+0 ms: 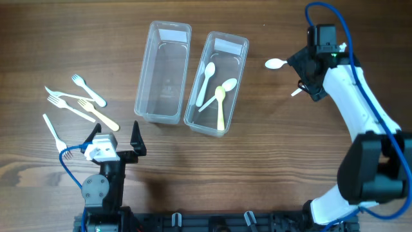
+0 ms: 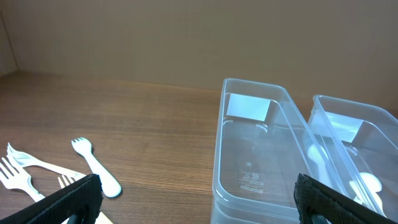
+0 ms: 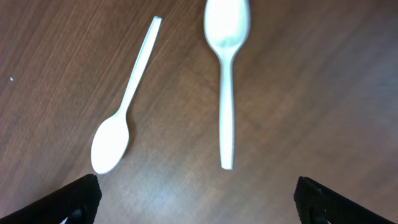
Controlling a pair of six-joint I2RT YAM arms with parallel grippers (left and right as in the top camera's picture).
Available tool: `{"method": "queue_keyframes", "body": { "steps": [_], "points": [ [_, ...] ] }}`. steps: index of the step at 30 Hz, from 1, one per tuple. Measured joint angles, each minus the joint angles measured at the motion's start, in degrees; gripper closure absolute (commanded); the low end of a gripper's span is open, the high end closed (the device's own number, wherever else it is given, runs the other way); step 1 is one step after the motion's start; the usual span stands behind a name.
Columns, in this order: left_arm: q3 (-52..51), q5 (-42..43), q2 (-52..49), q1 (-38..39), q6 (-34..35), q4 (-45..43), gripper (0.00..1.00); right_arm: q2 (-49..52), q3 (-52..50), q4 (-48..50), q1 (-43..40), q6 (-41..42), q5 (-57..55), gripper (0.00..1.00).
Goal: Pack container
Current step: 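Grasp a white spoon near the right container with the right gripper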
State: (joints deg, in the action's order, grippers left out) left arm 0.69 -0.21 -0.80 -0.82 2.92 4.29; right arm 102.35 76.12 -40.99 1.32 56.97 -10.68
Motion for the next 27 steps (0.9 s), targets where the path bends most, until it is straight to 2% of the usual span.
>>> {"method": "queue_keyframes", "body": {
  "steps": [10, 14, 19, 21, 22, 23, 25, 26, 27],
  "points": [
    [0.0, 0.0, 0.0, 0.0, 0.0, 0.0, 0.0, 4.39, 0.0, 2.75, -6.05, -3.1, 2.05, 0.04],
    [0.0, 0.0, 0.0, 0.0, 0.0, 0.0, 0.0, 10.1, 0.0, 3.89, -7.5, -5.51, 2.32, 0.05],
    [0.0, 0.02, 0.0, 0.0, 0.0, 0.0, 0.0, 13.75, 0.07, 5.53, -8.13, -8.0, 3.37, 0.28],
    [0.0, 0.0, 0.0, 0.0, 0.0, 0.0, 0.0, 13.81, 0.07, 5.51, -8.17, -8.72, 3.72, 0.45],
    [0.0, 0.0, 0.0, 0.0, 0.0, 0.0, 0.0, 13.81, 0.07, 5.51, -8.2, -8.72, 4.22, 0.5],
    [0.0, 0.02, 0.0, 0.0, 0.0, 0.0, 0.0, 13.81, 0.07, 5.51, -8.26, -9.2, 5.11, 0.5],
    [0.0, 0.0, 0.0, 0.0, 0.0, 0.0, 0.0, 13.81, 0.07, 5.53, -8.28, -9.11, 7.23, 0.66],
    [0.0, 0.0, 0.0, 0.0, 0.0, 0.0, 0.0, 13.81, 0.09, 5.18, -8.31, -9.2, 7.87, 0.66],
    [0.0, 0.0, 0.0, 0.0, 0.0, 0.0, 0.0, 13.81, 0.11, 4.83, -8.28, -9.18, 8.41, 0.71]
  ]
}}
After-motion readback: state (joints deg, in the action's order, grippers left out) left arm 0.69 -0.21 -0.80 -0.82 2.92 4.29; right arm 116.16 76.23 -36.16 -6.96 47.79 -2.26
